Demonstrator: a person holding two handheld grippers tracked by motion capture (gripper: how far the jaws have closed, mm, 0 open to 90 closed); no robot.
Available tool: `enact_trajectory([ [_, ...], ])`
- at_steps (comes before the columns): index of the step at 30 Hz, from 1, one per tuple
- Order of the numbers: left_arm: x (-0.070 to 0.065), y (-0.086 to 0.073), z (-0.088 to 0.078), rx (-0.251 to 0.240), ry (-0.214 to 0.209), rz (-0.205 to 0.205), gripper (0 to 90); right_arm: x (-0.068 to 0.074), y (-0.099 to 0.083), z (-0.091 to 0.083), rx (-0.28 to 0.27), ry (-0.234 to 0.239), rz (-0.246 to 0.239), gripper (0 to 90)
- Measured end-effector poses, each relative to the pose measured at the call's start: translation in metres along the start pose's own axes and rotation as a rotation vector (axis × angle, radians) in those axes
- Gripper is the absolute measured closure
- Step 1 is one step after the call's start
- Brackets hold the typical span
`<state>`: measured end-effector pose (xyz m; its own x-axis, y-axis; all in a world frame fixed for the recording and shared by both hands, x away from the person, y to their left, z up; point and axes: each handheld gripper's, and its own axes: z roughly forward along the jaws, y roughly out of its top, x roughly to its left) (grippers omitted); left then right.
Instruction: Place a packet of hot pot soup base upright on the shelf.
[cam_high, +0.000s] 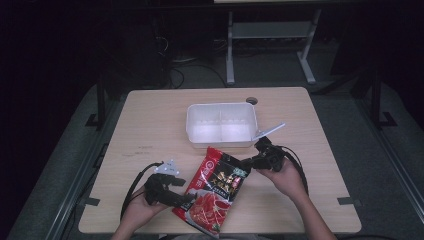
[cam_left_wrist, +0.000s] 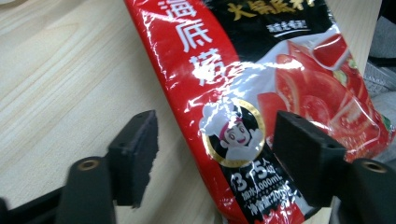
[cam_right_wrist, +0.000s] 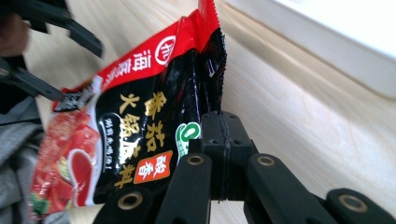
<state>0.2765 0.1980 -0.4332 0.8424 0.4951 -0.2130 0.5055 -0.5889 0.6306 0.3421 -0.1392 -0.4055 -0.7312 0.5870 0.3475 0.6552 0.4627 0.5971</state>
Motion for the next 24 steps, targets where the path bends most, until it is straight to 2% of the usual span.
enact_trajectory([
  [7,0.003,-0.001,0.003,-0.003,-0.042,-0.017,24.0,0.02,0.011,-0.015,-0.042,0.005,-0.057,89.1],
  [12,0.003,-0.001,0.005,-0.006,-0.068,-0.018,23.3,0.041,0.023,-0.028,-0.073,0.02,-0.115,89.1],
  [15,0.003,-0.001,0.005,-0.009,-0.078,-0.018,23.3,0.048,0.027,-0.031,-0.083,0.029,-0.135,89.2],
  [16,0.004,-0.001,0.005,-0.012,-0.083,-0.017,23.3,0.056,0.03,-0.034,-0.093,0.037,-0.156,89.2],
  [18,0.004,0.0,0.004,-0.018,-0.097,-0.02,23.4,0.06,0.032,-0.036,-0.099,0.041,-0.164,89.2],
  [20,0.004,0.0,0.004,-0.028,-0.122,-0.027,25.0,0.07,0.036,-0.038,-0.111,0.052,-0.191,89.2],
  [21,0.004,0.0,0.004,-0.028,-0.122,-0.027,26.4,0.07,0.036,-0.038,-0.111,0.052,-0.191,89.2],
  [22,0.005,0.0,0.003,-0.037,-0.155,-0.031,29.6,0.075,0.038,-0.038,-0.121,0.064,-0.201,89.3],
  [23,0.005,0.0,0.003,-0.037,-0.155,-0.031,32.4,0.075,0.038,-0.038,-0.121,0.064,-0.201,89.3],
  [24,0.006,-0.001,0.002,-0.054,-0.188,-0.031,36.8,0.078,0.04,-0.038,-0.125,0.067,-0.214,89.3],
])
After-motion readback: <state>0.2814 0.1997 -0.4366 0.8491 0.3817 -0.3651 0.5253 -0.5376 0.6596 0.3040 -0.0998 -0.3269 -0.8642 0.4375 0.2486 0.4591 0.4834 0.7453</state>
